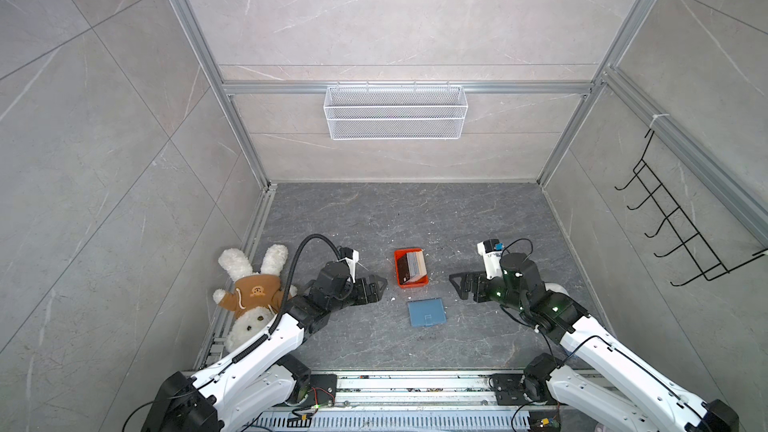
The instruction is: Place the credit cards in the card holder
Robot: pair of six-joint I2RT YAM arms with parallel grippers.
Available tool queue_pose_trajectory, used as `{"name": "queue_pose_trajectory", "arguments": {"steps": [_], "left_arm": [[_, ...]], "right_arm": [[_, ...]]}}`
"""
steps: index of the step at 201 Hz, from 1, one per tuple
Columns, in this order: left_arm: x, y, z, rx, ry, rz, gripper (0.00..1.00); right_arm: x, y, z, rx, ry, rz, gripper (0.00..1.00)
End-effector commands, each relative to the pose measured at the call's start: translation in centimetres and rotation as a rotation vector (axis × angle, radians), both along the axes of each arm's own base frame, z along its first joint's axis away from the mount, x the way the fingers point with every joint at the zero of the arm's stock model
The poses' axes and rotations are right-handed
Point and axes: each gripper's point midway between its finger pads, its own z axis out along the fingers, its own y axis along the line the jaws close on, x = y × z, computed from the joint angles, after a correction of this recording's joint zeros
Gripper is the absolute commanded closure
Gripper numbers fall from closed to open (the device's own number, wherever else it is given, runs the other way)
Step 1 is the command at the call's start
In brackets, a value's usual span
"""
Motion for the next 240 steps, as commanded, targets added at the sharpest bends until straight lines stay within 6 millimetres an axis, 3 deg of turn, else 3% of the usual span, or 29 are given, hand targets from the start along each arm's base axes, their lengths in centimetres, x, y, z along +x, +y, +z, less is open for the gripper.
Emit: {"name": "queue_pose_trajectory", "arguments": {"steps": [1, 55, 79, 108, 139, 240], "left_arm": [[-1.3, -2.5, 0.4, -0.076, 0.047, -0.05, 0.06], [-2.9, -6.4, -1.3, -0.134, 0.116, -0.13, 0.17], [-2.9, -7.5, -2.2, -0.162, 0.14, -0.132, 0.19], [-3.2, -8.7, -2.9, -0.179, 0.17, -0.159, 0.24], [-3.6, -9.6, -3.9, -0.174, 0.198, -0.187, 0.26], [-4.1, -11.9, -5.0, -0.192, 0.253, -0.249, 0.34]], "right_arm": [[-1.4, 0.5, -2.2, -0.054, 0.062, 0.029, 0.0], [-2.8, 3.4, -5.8, -0.118, 0.146, 0.1, 0.08], [-2.8, 4.0, -7.3, -0.118, 0.181, 0.072, 0.31], [-3.1, 3.8, -9.4, -0.132, 0.235, 0.026, 0.48], [-2.8, 2.4, -11.3, -0.186, 0.273, -0.061, 0.56], [-2.8, 3.4, -13.5, -0.171, 0.319, -0.06, 0.76]]}}
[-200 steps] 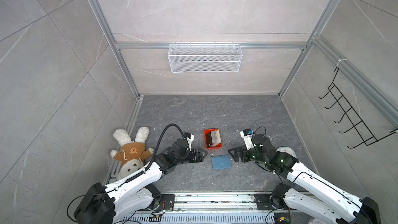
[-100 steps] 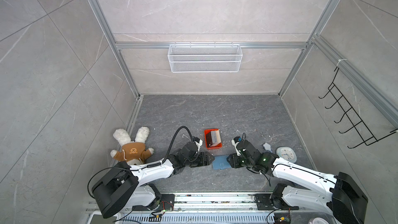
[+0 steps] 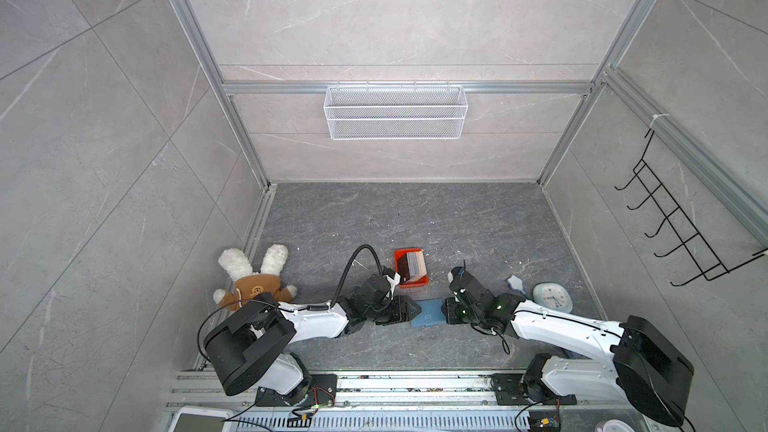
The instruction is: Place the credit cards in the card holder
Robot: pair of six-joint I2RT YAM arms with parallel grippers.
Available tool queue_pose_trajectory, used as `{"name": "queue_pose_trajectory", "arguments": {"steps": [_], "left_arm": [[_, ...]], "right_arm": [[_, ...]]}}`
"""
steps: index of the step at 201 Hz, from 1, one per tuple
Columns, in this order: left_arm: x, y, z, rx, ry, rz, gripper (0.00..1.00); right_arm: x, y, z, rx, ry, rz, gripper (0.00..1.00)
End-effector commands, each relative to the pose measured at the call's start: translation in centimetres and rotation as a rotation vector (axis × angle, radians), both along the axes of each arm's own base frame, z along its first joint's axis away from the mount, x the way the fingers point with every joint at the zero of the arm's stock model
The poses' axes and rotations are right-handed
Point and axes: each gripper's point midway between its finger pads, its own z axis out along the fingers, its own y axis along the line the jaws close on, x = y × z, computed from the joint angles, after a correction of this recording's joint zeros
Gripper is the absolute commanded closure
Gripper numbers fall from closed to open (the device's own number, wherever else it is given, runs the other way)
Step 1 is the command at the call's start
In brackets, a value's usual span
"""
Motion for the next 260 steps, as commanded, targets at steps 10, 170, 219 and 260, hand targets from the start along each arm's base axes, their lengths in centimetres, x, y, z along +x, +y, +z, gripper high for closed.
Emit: {"name": "queue_pose_trajectory", "arguments": {"steps": [10, 170, 219, 260], "left_arm": [[0.1, -1.9, 1.7, -0.076, -0.01, -0.037, 0.34], [-0.3, -4.4, 4.6, -0.2, -0.005, -0.094, 0.55], [-0.2, -5.0, 5.0, -0.211, -0.004, -0.103, 0.72], [-0.2, -5.1, 4.6, -0.189, 0.004, -0.1, 0.85]], "right_arm": [[-0.1, 0.1, -1.0, 0.001, 0.01, -0.014, 0.77], [-0.7, -0.4, -2.3, -0.013, 0.015, -0.041, 0.86], [-0.8, -0.2, -2.0, 0.013, 0.009, -0.039, 0.88], [-0.8, -0.1, -1.9, 0.019, 0.008, -0.038, 0.9]]}}
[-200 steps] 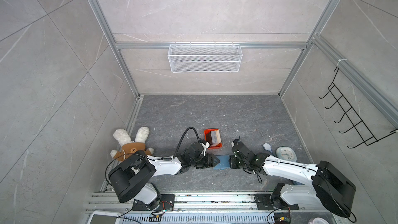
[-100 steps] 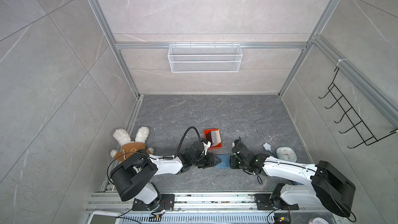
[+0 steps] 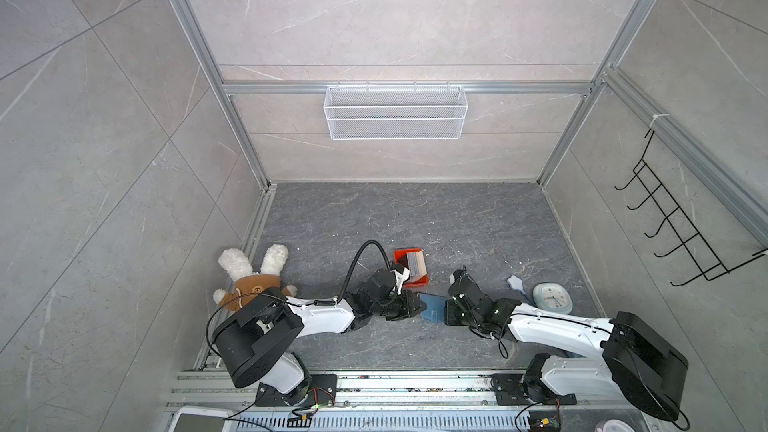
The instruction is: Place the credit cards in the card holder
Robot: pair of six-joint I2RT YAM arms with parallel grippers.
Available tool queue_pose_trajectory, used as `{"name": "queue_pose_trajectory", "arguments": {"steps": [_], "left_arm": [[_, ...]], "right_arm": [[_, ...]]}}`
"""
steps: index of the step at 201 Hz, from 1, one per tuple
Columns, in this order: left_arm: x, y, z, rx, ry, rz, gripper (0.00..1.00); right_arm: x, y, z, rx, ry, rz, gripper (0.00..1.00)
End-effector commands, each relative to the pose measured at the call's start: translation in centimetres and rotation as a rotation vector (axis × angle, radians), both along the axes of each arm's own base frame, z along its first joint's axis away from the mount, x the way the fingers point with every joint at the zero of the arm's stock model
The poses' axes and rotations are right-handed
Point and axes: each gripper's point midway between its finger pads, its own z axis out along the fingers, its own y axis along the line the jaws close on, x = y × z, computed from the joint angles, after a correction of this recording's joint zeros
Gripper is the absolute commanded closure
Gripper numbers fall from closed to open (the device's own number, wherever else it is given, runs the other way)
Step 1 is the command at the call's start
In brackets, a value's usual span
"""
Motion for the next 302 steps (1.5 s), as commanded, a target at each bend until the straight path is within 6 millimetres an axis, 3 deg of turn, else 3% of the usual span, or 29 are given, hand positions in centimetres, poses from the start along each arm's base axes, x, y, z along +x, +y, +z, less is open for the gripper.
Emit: {"name": "queue_pose_trajectory", "arguments": {"steps": [1, 37, 55, 113, 150, 202, 249, 284, 302], "left_arm": [[-0.3, -1.9, 2.0, -0.068, -0.028, -0.057, 0.86], [-0.3, -1.2, 1.5, -0.013, -0.019, -0.039, 1.0], [-0.4, 0.1, 1.5, 0.05, -0.023, -0.017, 1.0], [-1.7, 6.7, 2.3, 0.374, -0.02, 0.037, 1.0], [-2.4, 10.8, 4.1, 0.585, -0.005, 0.055, 1.0], [-0.4, 15.0, 6.0, 0.913, -0.069, 0.116, 1.0], [1.1, 14.0, 4.8, 1.13, -0.11, 0.093, 1.0], [1.1, 11.0, 3.7, 1.135, -0.117, 0.049, 1.0], [1.0, 9.1, 3.3, 1.076, -0.112, 0.024, 0.94]], "right_arm": [[-0.9, 0.3, -0.4, 0.018, 0.025, 0.016, 0.9], [-1.0, 0.5, 0.1, 0.03, 0.017, 0.018, 0.9], [-0.9, 0.8, 0.8, 0.044, 0.006, 0.023, 0.88], [-0.7, 1.7, 4.2, 0.105, -0.061, 0.05, 0.8], [-0.6, 2.0, 6.2, 0.126, -0.109, 0.075, 0.79], [-0.6, 1.8, 6.8, 0.115, -0.129, 0.079, 0.79], [-0.9, 0.9, 6.8, 0.106, -0.139, 0.065, 0.78], [-1.0, 0.2, 6.7, 0.087, -0.144, 0.053, 0.78], [-1.1, 0.1, 6.7, 0.082, -0.144, 0.052, 0.78]]}}
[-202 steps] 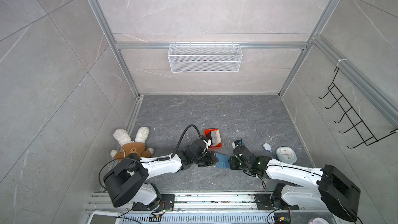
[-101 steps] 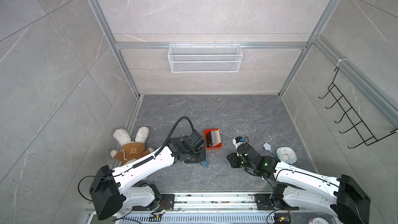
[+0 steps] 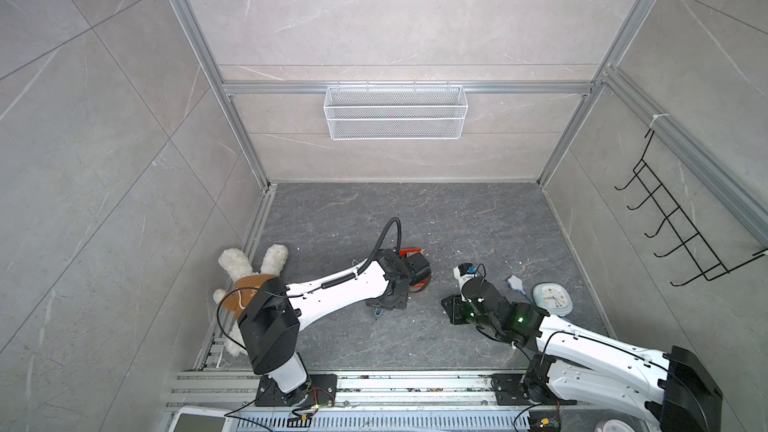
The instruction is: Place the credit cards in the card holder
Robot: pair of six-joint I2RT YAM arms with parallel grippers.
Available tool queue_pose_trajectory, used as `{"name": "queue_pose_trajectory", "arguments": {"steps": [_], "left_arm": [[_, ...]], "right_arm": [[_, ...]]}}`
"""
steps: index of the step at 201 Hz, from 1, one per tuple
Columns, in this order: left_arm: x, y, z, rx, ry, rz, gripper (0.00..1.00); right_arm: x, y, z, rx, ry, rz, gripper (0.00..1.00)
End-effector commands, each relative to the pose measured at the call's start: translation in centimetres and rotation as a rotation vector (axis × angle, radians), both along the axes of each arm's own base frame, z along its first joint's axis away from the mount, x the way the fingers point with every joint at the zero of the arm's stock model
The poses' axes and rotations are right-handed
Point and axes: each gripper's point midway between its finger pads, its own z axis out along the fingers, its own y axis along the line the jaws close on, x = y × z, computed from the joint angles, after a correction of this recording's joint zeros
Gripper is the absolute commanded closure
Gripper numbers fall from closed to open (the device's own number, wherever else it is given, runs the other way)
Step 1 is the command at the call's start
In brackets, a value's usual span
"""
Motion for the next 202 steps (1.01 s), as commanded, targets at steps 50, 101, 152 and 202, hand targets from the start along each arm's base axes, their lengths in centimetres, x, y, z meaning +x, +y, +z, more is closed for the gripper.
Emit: {"name": "queue_pose_trajectory", "arguments": {"steps": [50, 101, 152, 202], "left_arm": [[-0.2, -5.0, 0.4, -0.187, 0.033, -0.055, 0.81], [-0.2, -7.0, 1.9, -0.314, 0.018, -0.095, 0.76], [0.3, -6.3, 2.6, -0.444, 0.042, -0.121, 0.73], [1.9, -3.4, 0.7, -0.534, 0.076, -0.075, 0.61]], "right_arm": [[-0.3, -1.0, -0.7, -0.052, 0.002, -0.013, 0.76], [-0.4, -0.9, -0.7, -0.048, 0.006, -0.009, 0.75], [-0.7, 1.3, -0.9, 0.035, 0.032, 0.031, 0.75], [-1.4, 4.5, -1.7, 0.047, 0.049, 0.082, 0.74]]}}
